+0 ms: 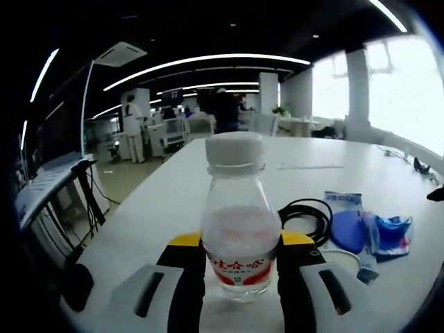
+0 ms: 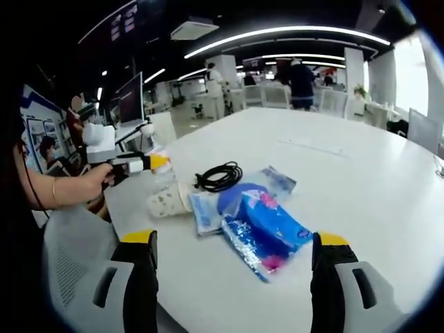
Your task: Arrange the tabletop items into an orderly group along one side of the table until the central work area is clear of visible clutter.
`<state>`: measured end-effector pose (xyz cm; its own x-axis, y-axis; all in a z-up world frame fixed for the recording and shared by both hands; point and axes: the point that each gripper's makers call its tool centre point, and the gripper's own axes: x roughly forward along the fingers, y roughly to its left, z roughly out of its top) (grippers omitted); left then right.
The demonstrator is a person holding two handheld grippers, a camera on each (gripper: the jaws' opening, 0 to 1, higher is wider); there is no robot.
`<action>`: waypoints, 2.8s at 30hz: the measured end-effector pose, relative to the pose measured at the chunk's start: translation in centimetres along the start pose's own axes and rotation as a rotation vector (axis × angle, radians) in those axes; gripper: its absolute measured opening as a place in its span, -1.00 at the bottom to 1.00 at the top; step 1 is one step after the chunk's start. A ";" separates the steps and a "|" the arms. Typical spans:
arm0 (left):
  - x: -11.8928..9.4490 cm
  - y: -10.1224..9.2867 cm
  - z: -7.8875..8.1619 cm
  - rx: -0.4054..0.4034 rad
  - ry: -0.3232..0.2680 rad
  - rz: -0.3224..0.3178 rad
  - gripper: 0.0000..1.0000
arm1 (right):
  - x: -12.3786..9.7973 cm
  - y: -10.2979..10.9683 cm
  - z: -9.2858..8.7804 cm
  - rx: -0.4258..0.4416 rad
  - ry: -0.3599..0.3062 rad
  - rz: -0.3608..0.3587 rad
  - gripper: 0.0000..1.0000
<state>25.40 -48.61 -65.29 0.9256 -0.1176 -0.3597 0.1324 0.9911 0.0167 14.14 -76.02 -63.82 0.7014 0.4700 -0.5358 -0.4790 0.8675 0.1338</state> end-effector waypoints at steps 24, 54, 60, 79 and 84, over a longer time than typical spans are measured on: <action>0.3 0.0 0.3 0.008 -0.099 0.004 -0.21 | -0.2 -0.1 0.1 -0.005 -0.003 -0.011 0.81; 2.4 2.3 1.7 -0.062 -0.046 0.000 -0.26 | 0.0 -0.3 0.0 -0.034 0.014 -0.026 0.81; 3.2 3.2 3.3 -0.049 -0.064 0.000 -0.26 | 0.2 -0.3 -0.1 -0.037 0.022 -0.022 0.81; 8.2 2.4 7.9 -0.014 -0.122 -0.057 -0.26 | 1.8 -0.9 -0.3 -0.017 0.047 -0.009 0.81; 10.2 1.8 8.5 0.000 -0.123 -0.082 -0.26 | 2.3 -1.4 -0.5 0.006 0.056 -0.020 0.81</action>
<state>38.08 -48.52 -60.96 0.9482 -0.2054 -0.2423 0.2097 0.9777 -0.0084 16.17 -76.24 -65.68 0.6800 0.4431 -0.5841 -0.4624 0.8775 0.1274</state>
